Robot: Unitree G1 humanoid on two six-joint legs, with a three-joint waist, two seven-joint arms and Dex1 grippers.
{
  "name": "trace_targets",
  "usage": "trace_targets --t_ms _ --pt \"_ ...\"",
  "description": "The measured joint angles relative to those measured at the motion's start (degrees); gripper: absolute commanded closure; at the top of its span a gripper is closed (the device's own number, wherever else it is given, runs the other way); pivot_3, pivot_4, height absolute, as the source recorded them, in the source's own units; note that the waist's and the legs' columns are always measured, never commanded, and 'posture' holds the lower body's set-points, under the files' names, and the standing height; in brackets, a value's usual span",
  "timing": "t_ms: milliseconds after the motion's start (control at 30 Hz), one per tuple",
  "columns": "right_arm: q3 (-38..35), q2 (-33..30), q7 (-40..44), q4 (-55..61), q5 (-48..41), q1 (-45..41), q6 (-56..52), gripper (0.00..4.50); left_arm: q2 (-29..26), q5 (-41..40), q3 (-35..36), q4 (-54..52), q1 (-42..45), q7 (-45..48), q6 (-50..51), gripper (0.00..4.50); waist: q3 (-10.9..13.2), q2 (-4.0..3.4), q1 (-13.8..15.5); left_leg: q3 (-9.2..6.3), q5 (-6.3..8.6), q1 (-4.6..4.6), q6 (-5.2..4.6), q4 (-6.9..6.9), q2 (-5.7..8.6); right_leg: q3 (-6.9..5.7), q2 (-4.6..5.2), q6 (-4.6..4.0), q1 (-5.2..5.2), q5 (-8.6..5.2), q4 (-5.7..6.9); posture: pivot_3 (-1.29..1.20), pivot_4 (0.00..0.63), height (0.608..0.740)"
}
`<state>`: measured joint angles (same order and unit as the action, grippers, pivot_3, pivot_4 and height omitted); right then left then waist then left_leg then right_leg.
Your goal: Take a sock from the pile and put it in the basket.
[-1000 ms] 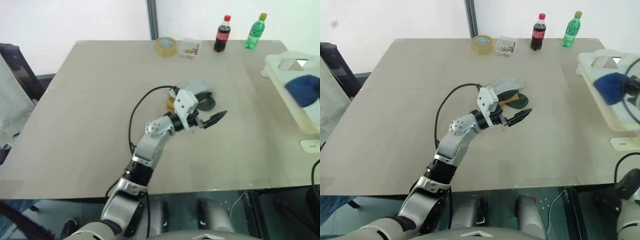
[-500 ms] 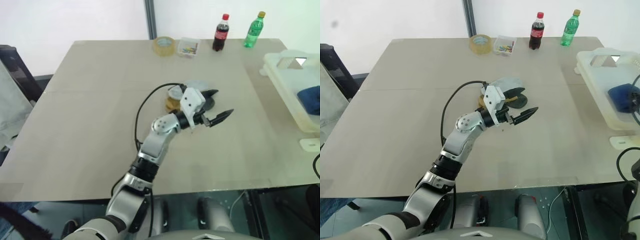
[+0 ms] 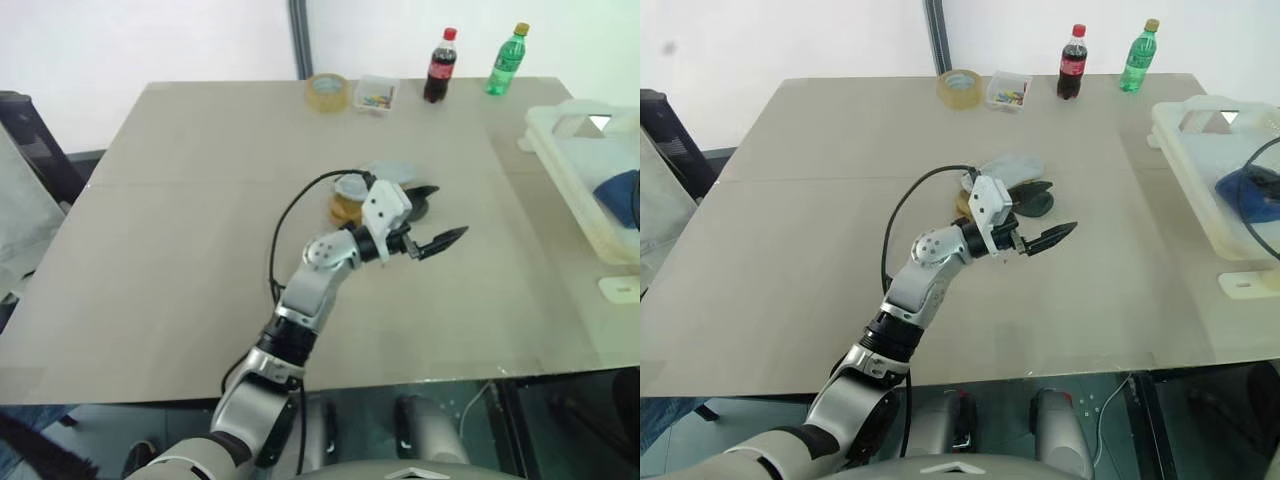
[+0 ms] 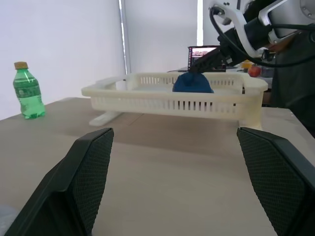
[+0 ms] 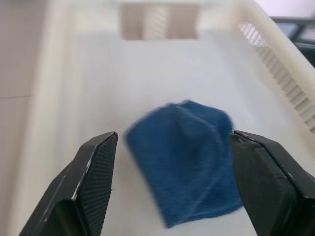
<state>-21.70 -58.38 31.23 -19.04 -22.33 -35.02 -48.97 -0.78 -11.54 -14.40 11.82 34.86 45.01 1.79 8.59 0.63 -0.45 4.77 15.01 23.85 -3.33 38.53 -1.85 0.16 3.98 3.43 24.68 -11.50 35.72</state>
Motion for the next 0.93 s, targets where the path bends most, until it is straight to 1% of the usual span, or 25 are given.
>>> trace_targets --t_ms 100,133,167,267,333,367,400,467,533,567,633,700,767,867,933 --pt "-2.50 -0.06 3.83 10.38 -4.33 5.21 -3.67 0.82 -1.22 -0.45 0.29 -0.51 -0.93 0.50 1.60 0.20 0.01 0.01 0.00 -0.03 0.00 -0.01 0.00 0.05 -0.01 -0.01 0.00 0.00 -0.01 0.00 0.05 0.00 0.150 0.740" --pt "-3.05 -0.06 4.53 12.01 -5.09 6.26 -4.02 0.82 -1.59 -0.50 0.53 -0.77 -1.18 0.47 1.77 0.20 0.01 0.01 0.00 -0.05 0.00 0.00 0.00 0.06 -0.02 -0.03 0.00 0.00 -0.01 0.00 0.06 0.00 0.150 0.740" --pt "-4.22 0.30 5.90 16.01 -6.41 9.03 -4.08 0.82 -2.72 -0.54 1.06 -1.40 -1.58 0.15 2.35 0.20 0.01 0.02 0.03 -0.06 0.00 -0.01 0.00 0.06 -0.02 -0.03 -0.01 0.00 -0.01 0.00 0.08 0.00 0.150 0.740" --pt "-6.01 3.93 10.03 25.20 -10.12 16.17 -1.92 0.82 -5.52 -1.12 4.40 -2.61 -2.51 -1.83 4.22 0.20 0.01 0.03 -0.16 -0.14 0.00 -0.02 0.00 0.14 -0.09 -0.10 -0.05 0.01 -0.07 0.00 0.12 0.00 0.150 0.740" --pt "-6.72 6.90 12.99 31.67 -14.13 22.01 -1.98 0.82 -7.67 -1.07 6.49 -4.42 -4.28 -3.49 5.18 0.20 0.01 0.03 -0.09 -0.17 0.00 -0.01 0.00 0.14 -0.24 -0.15 -0.07 0.01 -0.08 0.00 0.13 0.00 0.150 0.740" --pt "-6.77 8.24 14.33 34.31 -16.36 24.77 -2.28 0.82 -9.38 -0.99 7.51 -4.92 -5.44 -3.96 5.39 0.20 0.01 0.01 -0.08 -0.15 0.00 -0.01 0.01 0.15 -0.24 -0.14 -0.07 0.01 -0.06 0.00 0.15 0.00 0.150 0.740" --pt "-7.30 10.27 15.13 37.46 -17.91 28.20 -1.86 0.82 -12.46 -1.03 8.13 -7.04 -8.20 -3.64 5.72 0.20 -0.01 0.03 -0.16 -0.14 0.00 -0.03 0.01 0.15 -0.27 -0.14 -0.09 0.00 -0.07 0.00 0.15 0.00 0.150 0.740" --pt "-7.59 13.45 16.99 40.39 -18.83 34.67 0.53 0.82 -17.08 -1.78 10.61 -9.76 -13.75 -2.70 7.57 0.20 -0.01 0.04 -0.20 -0.15 0.01 -0.06 0.03 0.15 -0.31 -0.15 -0.12 -0.01 -0.11 -0.01 0.14 0.00 0.150 0.740" --pt "-7.36 15.19 19.08 40.59 -17.40 39.59 5.28 0.82 -20.21 -3.18 12.78 -12.97 -18.46 -2.34 10.25 0.20 -0.01 0.04 -0.11 -0.13 0.01 -0.03 0.02 0.16 -0.31 -0.15 -0.04 -0.01 -0.08 -0.01 0.14 0.00 0.150 0.740" --pt "-7.18 15.62 21.65 40.20 -15.42 42.72 10.24 0.82 -22.24 -4.85 14.47 -16.60 -22.10 -2.10 12.62 0.20 0.00 0.03 0.13 -0.11 0.02 -0.01 0.01 0.24 -0.28 -0.15 0.04 -0.01 -0.10 -0.02 0.14 0.00 0.150 0.740" --pt "-6.69 15.61 24.72 39.47 -13.78 44.50 15.33 0.82 -23.81 -6.99 15.61 -21.20 -25.38 -1.55 14.64 0.20 0.02 0.09 0.22 -0.12 0.04 -0.03 -0.02 0.42 -0.29 -0.16 0.04 -0.21 -0.19 -0.13 0.14 0.00 0.150 0.740" --pt "-6.37 16.14 28.80 36.31 -12.21 46.74 21.89 0.82 -27.05 -10.00 17.60 -28.05 -31.41 -0.32 16.83 0.20 0.03 0.19 0.00 -0.14 0.05 -0.18 -0.03 0.55 -0.35 -0.20 0.05 -0.22 -0.36 -0.13 0.15 0.00 0.150 0.740" --pt "-6.20 16.29 30.97 32.96 -11.67 47.04 24.72 0.82 -28.71 -11.31 19.97 -30.23 -34.52 -0.17 18.30 0.20 0.03 0.15 -0.01 -0.14 0.04 -0.20 -0.02 0.66 -0.37 -0.23 0.06 -0.23 -0.37 -0.13 0.21 0.00 0.150 0.740" --pt "-6.57 14.35 34.69 26.37 -11.40 47.22 28.23 0.82 -31.68 -13.82 24.71 -35.54 -42.17 -0.36 20.86 0.20 0.03 0.13 -0.28 -0.12 0.05 -0.35 -0.01 0.68 -0.44 -0.24 0.06 -0.24 -0.48 -0.12 0.21 0.00 0.150 0.740" --pt "-6.59 13.32 35.97 23.46 -10.90 46.98 29.45 0.82 -32.25 -14.58 25.76 -37.25 -44.22 -0.50 21.58 0.20 0.03 0.13 -0.12 -0.14 0.05 -0.34 0.00 0.68 -0.43 -0.26 0.07 -0.26 -0.48 -0.12 0.21 0.00 0.150 0.740"
